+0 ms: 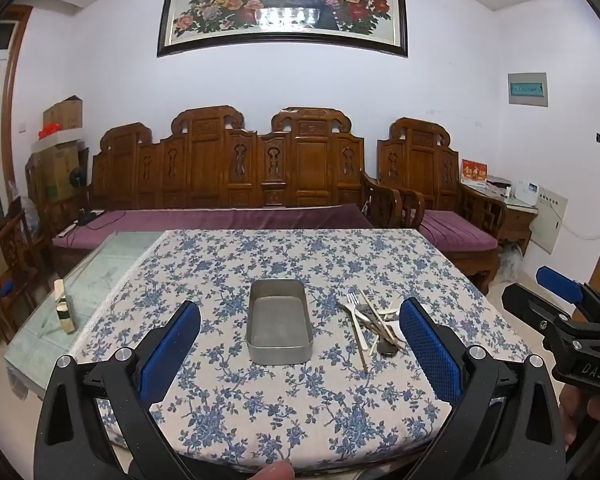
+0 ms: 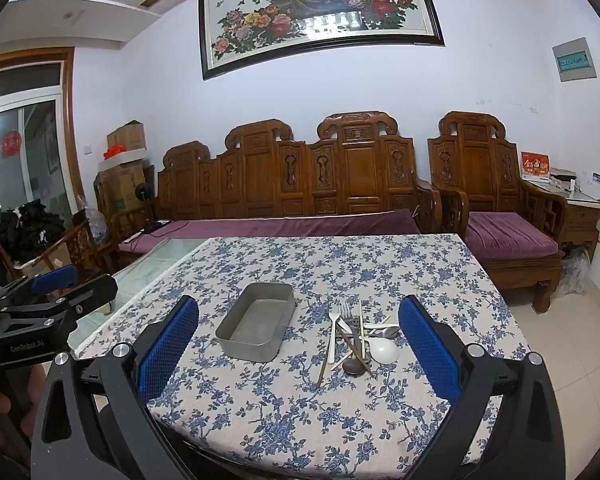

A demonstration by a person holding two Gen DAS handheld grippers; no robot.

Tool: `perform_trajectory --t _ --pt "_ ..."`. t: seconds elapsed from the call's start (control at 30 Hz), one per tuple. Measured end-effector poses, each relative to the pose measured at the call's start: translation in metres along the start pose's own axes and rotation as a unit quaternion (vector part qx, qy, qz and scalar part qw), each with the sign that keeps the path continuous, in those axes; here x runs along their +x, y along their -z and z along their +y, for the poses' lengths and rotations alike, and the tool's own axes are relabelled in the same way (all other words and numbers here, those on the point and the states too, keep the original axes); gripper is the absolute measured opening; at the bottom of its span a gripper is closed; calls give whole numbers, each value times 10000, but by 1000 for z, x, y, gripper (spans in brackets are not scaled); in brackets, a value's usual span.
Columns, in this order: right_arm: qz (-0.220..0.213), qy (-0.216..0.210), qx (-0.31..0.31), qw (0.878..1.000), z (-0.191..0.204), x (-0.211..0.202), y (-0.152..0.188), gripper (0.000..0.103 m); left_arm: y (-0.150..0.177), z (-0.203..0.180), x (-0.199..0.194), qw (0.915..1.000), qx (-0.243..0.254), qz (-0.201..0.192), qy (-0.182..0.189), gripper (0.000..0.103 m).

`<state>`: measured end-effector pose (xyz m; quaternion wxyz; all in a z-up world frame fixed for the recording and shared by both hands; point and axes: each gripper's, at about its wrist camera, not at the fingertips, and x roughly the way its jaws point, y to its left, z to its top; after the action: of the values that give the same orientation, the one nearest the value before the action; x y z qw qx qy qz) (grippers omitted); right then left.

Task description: Organize utensils

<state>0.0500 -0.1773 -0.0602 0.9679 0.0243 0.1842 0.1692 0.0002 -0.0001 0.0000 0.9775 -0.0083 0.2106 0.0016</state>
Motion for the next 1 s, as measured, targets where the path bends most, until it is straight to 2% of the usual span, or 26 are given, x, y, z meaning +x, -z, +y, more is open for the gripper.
perform_trajectory --t 1.0 --pt "-25 8 3 10000 -1 -1 -2 100 -1 2 -3 10000 -4 -9 17 97"
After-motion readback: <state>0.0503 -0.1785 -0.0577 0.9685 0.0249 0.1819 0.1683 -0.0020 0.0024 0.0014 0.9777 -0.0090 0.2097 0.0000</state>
